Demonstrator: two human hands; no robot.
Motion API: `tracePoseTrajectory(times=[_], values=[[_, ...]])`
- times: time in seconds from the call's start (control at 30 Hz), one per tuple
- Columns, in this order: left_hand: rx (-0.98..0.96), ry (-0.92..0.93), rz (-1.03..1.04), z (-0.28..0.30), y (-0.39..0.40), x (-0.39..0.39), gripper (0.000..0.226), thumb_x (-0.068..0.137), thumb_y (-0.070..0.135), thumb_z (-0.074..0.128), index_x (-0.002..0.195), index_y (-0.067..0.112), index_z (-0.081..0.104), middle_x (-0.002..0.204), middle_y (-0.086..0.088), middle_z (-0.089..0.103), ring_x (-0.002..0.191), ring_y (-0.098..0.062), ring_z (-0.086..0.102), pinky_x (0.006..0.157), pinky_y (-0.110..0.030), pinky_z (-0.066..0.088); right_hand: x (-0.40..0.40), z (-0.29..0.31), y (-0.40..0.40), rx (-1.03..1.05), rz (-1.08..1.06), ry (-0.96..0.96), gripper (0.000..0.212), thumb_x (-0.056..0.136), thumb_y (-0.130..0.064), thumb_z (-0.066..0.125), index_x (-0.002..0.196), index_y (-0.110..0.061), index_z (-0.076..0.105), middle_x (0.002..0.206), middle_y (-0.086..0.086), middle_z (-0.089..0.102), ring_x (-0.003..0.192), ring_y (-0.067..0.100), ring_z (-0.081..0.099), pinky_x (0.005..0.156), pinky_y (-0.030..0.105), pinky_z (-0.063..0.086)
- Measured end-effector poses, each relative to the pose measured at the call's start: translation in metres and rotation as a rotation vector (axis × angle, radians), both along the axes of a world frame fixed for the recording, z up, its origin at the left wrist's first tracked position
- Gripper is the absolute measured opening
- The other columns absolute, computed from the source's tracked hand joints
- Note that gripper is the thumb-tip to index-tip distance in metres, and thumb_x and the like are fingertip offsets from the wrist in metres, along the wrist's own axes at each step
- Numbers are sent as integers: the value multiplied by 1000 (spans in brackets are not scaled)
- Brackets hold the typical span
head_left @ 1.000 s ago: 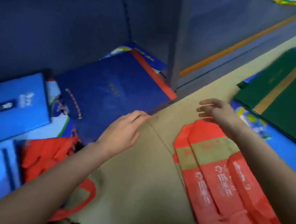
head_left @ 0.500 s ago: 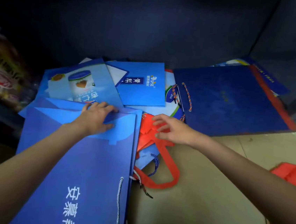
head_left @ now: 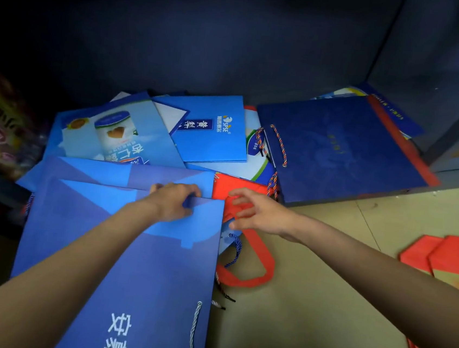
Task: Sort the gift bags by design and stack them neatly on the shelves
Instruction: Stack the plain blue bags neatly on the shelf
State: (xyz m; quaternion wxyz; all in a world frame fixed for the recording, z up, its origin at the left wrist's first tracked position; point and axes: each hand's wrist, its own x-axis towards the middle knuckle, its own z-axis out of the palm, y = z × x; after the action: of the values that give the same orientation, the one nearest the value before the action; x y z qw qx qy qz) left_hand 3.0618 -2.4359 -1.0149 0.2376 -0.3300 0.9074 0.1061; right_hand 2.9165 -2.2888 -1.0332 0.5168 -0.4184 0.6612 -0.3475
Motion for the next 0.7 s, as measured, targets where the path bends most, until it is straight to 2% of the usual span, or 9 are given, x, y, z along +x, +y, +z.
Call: tracePoseTrajectory(times=[0.1,0.17,0.3,0.4,0.47,0.53,0.57,0.63,0.7], values=[[108,260,40,14,10,-10,25,88,19,61,112,24,54,110,6,58,112,-19,52,99,-31,32,7,-1,-1,-43,-81,-123,65,83,0,64,135,-25,36,121,5,54,96,19,56,87,35,48],[73,416,14,31,16,-20,27,87,17,62,113,23,55,109,2,59,108,-20,51,98,-30,31,9,9,0,-127,-165,-181,58,84,4,59,129,-28,39,104,7,60,88,19,58,77,38,51],[-294,773,-167,57,28,-40,46,87,15,56,133,18,48,131,-6,47,119,-28,39,106,-39,21,-36,52,19,-369,-413,-97,44,87,10,52,108,-28,47,86,9,61,69,15,61,57,28,50],[-455,858,-138,54,37,-59,56,87,17,52,141,13,39,148,-16,30,133,-39,29,109,-50,20,-103,79,78,-460,-650,-69,41,86,7,55,101,-31,51,83,-1,64,64,6,65,54,23,53],[-317,764,14,46,49,-76,69,91,30,55,149,22,19,156,-13,8,141,-35,12,112,-48,12,-139,81,142,-486,-757,-105,40,75,-4,66,99,-34,53,83,-7,66,66,6,65,56,24,55],[-68,672,124,32,59,-98,89,85,46,60,150,25,5,156,-11,6,141,-33,13,112,-46,16,-156,82,208,-485,-873,-110,47,56,-20,74,96,-38,56,86,-11,69,70,5,67,62,24,56],[65,632,138,23,64,-110,94,80,51,63,150,23,6,155,-11,15,140,-32,21,112,-45,22,-161,84,237,-486,-945,-109,47,57,-19,74,95,-39,57,88,-12,70,72,4,68,63,23,56],[324,570,113,12,79,-135,88,73,52,70,142,15,31,141,-8,43,129,-28,43,106,-40,36,-172,87,291,-439,-1137,-85,39,78,-4,61,99,-36,55,83,-16,70,67,0,66,57,17,55],[605,572,56,8,110,-160,72,61,47,75,119,13,51,123,-6,60,114,-22,57,98,-39,45,-192,80,348,-393,-1346,-6,33,82,-18,63,109,-34,53,79,-19,68,64,0,65,58,19,56]])
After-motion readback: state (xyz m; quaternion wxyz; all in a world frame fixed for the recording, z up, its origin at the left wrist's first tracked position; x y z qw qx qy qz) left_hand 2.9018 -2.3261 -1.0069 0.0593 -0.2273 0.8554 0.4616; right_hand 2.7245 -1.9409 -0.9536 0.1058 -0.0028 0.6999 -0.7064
